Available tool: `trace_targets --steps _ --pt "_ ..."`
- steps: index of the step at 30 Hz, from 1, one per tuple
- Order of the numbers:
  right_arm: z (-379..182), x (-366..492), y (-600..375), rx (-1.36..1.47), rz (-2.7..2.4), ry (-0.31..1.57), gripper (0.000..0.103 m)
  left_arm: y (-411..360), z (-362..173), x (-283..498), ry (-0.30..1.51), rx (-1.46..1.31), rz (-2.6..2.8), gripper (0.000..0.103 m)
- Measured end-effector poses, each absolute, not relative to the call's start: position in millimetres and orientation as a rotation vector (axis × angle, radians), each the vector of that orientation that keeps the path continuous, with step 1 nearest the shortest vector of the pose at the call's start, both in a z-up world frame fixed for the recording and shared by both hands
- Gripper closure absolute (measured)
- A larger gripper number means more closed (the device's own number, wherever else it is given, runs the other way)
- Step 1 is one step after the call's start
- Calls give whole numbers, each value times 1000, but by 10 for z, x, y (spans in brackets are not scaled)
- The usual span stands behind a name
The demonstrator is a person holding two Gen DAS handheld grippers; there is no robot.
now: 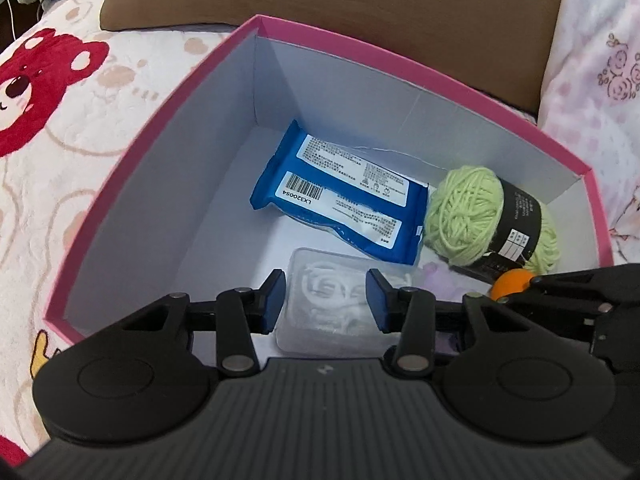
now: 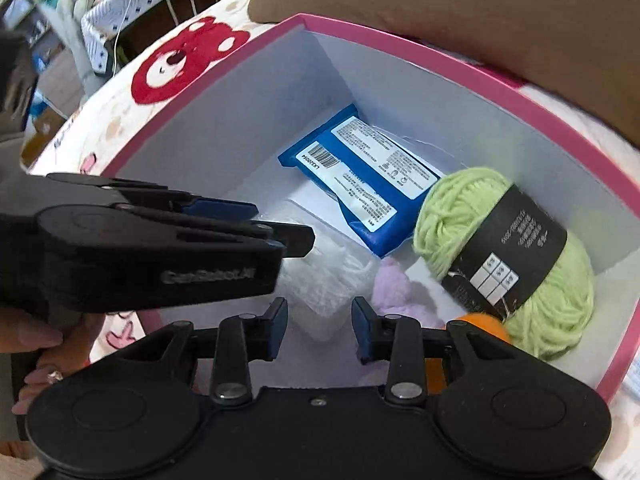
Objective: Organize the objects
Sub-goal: 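Open the left gripper to release the floss box beside the blue packet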
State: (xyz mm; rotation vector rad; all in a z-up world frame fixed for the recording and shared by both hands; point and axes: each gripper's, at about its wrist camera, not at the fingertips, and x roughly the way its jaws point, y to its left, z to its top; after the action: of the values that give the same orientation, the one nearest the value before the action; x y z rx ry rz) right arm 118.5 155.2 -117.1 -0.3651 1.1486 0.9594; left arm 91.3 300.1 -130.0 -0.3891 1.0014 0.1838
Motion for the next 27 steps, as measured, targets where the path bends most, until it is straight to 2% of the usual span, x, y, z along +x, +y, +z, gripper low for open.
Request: trace_targets --steps 14,27 --pt "-1046 1169 1419 -383 989 1113 62 2913 -1329 950 1009 -394 191 63" --pt "-754 1024 1205 -363 1018 1036 61 2903 -1062 799 975 -399 215 61"
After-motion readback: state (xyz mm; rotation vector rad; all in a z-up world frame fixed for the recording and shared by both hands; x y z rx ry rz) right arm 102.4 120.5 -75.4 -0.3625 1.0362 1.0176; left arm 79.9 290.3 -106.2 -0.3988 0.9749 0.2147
